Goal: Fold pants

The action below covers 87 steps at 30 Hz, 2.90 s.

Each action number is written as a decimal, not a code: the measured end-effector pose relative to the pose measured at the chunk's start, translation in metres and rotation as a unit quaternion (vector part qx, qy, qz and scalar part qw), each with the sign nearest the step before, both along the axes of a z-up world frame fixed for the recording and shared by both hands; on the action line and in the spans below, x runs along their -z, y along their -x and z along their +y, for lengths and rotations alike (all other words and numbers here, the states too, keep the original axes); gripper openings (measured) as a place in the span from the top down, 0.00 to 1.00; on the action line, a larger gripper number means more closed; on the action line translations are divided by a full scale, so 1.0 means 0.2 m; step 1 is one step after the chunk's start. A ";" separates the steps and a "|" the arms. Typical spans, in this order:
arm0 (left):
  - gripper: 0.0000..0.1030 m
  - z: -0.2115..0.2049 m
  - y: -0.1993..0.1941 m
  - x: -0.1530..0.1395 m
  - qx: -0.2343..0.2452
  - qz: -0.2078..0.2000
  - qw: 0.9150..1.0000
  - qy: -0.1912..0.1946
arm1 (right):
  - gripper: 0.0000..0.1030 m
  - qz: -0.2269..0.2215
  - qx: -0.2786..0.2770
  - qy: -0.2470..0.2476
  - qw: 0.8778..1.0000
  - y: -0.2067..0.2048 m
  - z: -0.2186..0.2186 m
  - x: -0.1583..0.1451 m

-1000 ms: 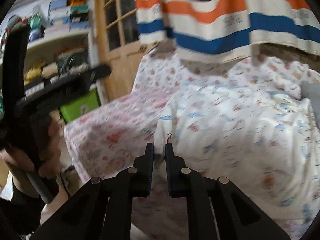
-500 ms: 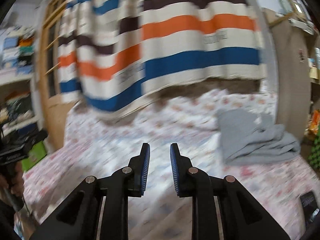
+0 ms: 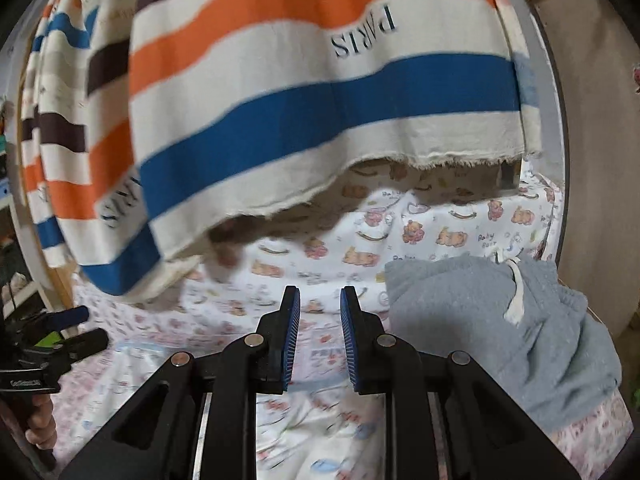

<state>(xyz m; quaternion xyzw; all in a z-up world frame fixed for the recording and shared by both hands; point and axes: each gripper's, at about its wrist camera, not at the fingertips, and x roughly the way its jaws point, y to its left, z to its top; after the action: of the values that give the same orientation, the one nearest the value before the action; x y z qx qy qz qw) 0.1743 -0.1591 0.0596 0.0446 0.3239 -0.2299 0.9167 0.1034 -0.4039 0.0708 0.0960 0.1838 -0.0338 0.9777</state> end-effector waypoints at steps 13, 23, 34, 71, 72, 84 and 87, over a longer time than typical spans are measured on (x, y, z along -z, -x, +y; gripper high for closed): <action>0.48 -0.23 -0.39 0.44 0.008 0.204 0.979 -0.027 | 0.79 0.048 0.016 -0.003 0.999 -0.04 -0.16 0.12; 0.96 -0.10 -0.36 0.24 -0.043 0.104 0.994 -0.014 | 0.79 0.071 0.019 0.005 0.997 -0.08 -0.14 0.17; 0.96 0.02 -0.38 0.28 -0.124 0.054 0.985 -0.104 | 0.79 0.100 -0.005 0.011 0.995 -0.13 -0.13 0.22; 0.44 -0.23 -0.51 0.34 -0.074 0.012 0.992 -0.097 | 0.86 0.190 0.053 0.091 0.976 -0.53 -0.09 0.40; 0.44 -0.21 -0.48 0.32 -0.071 0.007 0.994 -0.088 | 0.81 0.181 0.051 0.085 0.978 -0.50 -0.09 0.38; 0.30 0.09 0.32 -0.06 -0.066 -0.148 0.987 -0.021 | 0.44 0.046 -0.013 0.080 0.996 0.23 0.07 0.01; 0.29 0.20 0.54 -0.14 -0.066 -0.184 0.981 -0.005 | 0.44 0.005 -0.023 0.089 0.996 0.48 0.14 -0.07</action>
<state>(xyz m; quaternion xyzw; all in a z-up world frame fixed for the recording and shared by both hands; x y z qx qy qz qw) 0.0659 -0.1188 0.0869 0.0695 0.1536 -0.1551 0.9734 0.0069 -0.3758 0.0855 0.0039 0.1875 -0.0276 0.9819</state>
